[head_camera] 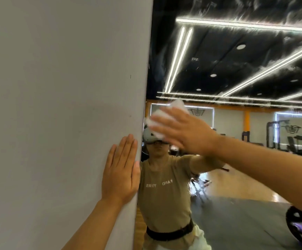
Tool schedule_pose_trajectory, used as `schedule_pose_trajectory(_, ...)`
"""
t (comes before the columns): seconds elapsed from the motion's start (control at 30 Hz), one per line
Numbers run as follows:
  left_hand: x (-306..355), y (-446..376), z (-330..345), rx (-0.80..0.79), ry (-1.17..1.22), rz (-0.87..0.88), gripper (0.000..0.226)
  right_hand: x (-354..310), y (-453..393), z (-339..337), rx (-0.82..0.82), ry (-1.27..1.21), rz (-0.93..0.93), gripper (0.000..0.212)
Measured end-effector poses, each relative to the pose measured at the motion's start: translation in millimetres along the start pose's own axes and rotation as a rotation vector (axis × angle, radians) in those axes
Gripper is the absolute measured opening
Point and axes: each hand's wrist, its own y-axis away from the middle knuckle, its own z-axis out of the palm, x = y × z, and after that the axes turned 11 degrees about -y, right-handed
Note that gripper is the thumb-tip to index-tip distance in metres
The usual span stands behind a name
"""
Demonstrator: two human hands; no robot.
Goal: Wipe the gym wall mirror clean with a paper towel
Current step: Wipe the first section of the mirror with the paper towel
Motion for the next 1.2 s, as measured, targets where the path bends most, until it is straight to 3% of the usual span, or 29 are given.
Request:
schedule_pose_trajectory(0.13, -1, 0, 0, 0.016, 0.012, 0.003, 0.056, 50, -59, -41, 0.111, -0.046, 0.371, 0.059)
schedule_pose_trajectory(0.3, -2, -1, 2, 0.029, 0.002, 0.012, 0.055, 45, -76, -32, 0.24, -0.072, 0.461, 0.056)
schedule_pose_trajectory(0.43, -2, -1, 1, 0.041, 0.008, 0.01, 0.054, -6, -46, 3, 0.251, -0.116, 0.329, 0.052)
schedule_pose_trajectory(0.6, -3, 2, 2, 0.028, 0.036, -0.011, 0.056, -71, 19, 41, 0.01, -0.06, 0.023, 0.052)
schedule_pose_trajectory(0.8, -5, 2, 3, 0.046, 0.035, -0.004, 0.055, -50, 27, 33, -0.055, -0.012, -0.155, 0.049)
schedule_pose_trajectory(0.87, -4, 2, 3, 0.057, 0.025, 0.002, 0.055, -31, 11, 21, 0.01, 0.005, -0.079, 0.05)
schedule_pose_trajectory(1.07, -4, 1, 2, 0.062, 0.026, -0.003, 0.055, -3, -40, 4, 0.319, -0.093, 0.478, 0.051)
schedule_pose_trajectory(1.2, -5, 1, 2, 0.055, 0.022, -0.003, 0.056, -61, -18, 41, 0.384, -0.137, 0.447, 0.049)
